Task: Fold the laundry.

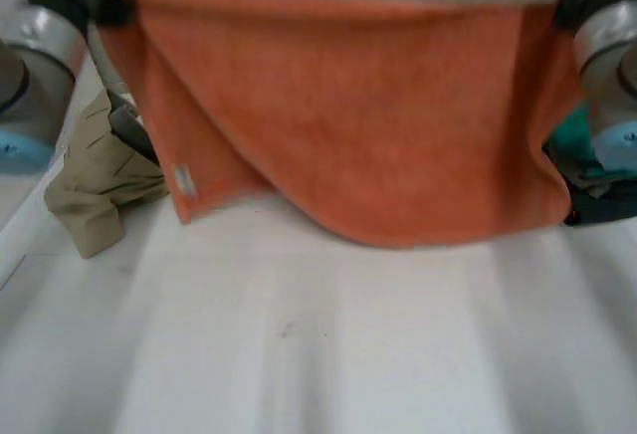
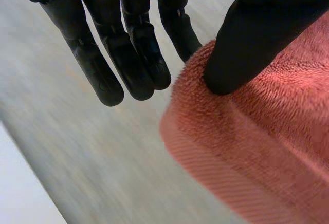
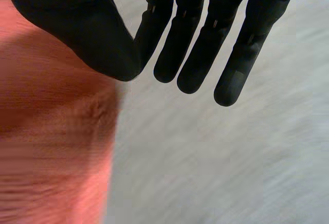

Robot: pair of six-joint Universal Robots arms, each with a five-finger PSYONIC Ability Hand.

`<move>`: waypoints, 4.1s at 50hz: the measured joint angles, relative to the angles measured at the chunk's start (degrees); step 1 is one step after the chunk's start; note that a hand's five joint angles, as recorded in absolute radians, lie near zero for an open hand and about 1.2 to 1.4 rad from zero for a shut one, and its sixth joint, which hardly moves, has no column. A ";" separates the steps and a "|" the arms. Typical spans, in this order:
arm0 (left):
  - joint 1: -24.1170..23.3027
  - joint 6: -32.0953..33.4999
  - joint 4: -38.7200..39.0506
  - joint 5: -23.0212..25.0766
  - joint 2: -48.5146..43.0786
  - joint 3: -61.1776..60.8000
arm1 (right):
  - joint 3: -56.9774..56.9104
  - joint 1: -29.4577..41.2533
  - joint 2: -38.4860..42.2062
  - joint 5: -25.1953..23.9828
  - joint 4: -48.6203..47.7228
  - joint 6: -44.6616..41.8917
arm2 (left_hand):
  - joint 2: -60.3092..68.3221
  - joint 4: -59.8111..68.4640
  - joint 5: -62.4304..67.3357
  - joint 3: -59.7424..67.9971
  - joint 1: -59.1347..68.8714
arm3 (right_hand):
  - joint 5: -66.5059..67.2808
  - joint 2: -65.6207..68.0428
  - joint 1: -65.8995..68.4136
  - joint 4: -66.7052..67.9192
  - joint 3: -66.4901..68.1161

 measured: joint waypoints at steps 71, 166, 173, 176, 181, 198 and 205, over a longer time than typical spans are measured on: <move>9.99 -22.22 13.81 17.09 42.05 -52.23 | 3.69 7.35 8.93 -7.40 -0.61 9.60 | 0.11 0.02 1.30 0.25 0.00 | -3.86 0.08 2.42 -0.14 -0.25; 9.86 -14.29 17.52 18.34 23.57 -64.48 | 29.79 -5.54 -7.73 -17.44 27.12 -5.96 | 0.17 0.23 1.30 0.28 0.00 | -48.44 -45.60 -39.89 -47.58 -46.16; 10.44 -16.20 17.55 18.36 24.87 -64.65 | 21.71 -6.87 -1.69 -15.11 33.52 -13.97 | 0.17 0.23 1.30 0.28 0.00 | -45.33 -45.46 -39.63 -46.95 -46.03; 10.54 -16.53 17.66 18.33 24.89 -64.66 | 19.59 -7.13 1.14 -14.00 34.29 -14.64 | 0.17 0.23 1.30 0.28 0.00 | -43.37 -44.29 -37.48 -44.57 -44.49; 10.68 -16.68 17.83 18.19 24.54 -64.54 | 16.56 -7.59 6.26 -12.84 34.50 -12.68 | 0.17 0.23 1.30 0.28 0.00 | -37.54 -37.30 -31.20 -38.12 -37.99; 12.45 -16.56 13.97 18.38 28.47 -62.36 | 22.69 -12.31 0.61 -15.09 26.76 3.86 | 0.17 0.23 1.30 0.28 0.00 | -1.97 -0.02 3.03 -0.23 -0.45; 16.44 -16.14 1.67 20.89 37.05 -60.93 | 32.75 -16.64 -15.10 -18.57 28.51 -4.41 | 0.17 0.23 1.30 0.28 0.00 | -1.97 -0.02 3.03 -0.17 -0.43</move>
